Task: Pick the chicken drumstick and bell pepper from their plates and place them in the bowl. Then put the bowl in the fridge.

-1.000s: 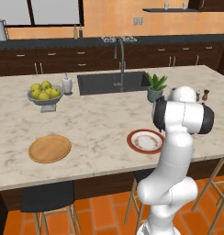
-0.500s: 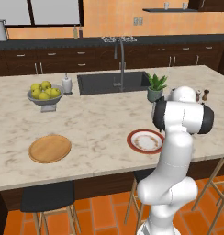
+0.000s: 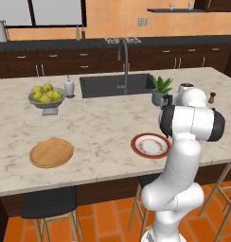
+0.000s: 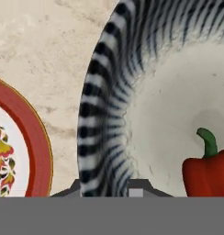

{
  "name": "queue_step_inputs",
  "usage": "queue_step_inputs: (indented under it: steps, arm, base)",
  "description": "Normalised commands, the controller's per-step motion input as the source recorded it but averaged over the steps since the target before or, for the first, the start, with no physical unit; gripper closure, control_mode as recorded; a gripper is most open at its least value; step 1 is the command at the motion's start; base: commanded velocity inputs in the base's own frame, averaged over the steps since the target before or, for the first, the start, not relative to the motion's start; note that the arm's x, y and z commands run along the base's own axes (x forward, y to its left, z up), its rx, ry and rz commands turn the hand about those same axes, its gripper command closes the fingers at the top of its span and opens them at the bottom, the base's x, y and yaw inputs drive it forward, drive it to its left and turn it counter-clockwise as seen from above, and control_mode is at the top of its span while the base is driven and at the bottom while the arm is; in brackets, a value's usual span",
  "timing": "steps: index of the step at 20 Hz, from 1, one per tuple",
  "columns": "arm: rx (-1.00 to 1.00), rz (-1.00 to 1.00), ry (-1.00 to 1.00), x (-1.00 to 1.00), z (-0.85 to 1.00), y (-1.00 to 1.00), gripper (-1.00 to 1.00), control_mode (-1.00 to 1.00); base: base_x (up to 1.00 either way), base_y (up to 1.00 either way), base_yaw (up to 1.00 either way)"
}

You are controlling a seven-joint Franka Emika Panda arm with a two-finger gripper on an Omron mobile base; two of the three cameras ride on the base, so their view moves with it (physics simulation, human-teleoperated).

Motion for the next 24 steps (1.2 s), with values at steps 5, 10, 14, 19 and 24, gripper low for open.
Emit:
queue_step_inputs:
  steps: [5, 10, 14, 19, 24]
  arm:
    - [0.00, 0.26, 0.00, -0.39, 0.74, 0.37, 1.00, -1.00]
    - [-0.03, 0.47, 0.04, -0.55, 0.58, 0.87, 1.00, -1.00]
    - [-0.13, 0.47, 0.01, -0.78, 0.30, 0.98, 1.00, -1.00]
    - [-0.06, 0.44, 0.01, -0.79, 0.36, 0.68, 1.00, -1.00]
    - [0.04, 0.37, 0.07, -0.87, 0.51, 0.09, 1.00, -1.00]
  base:
    - [0.00, 0.00, 0.00]
    - [0.00, 0.00, 0.00]
    - [0.00, 0.00, 0.00]
    - [0.00, 0.00, 0.00]
    - [0.00, 0.00, 0.00]
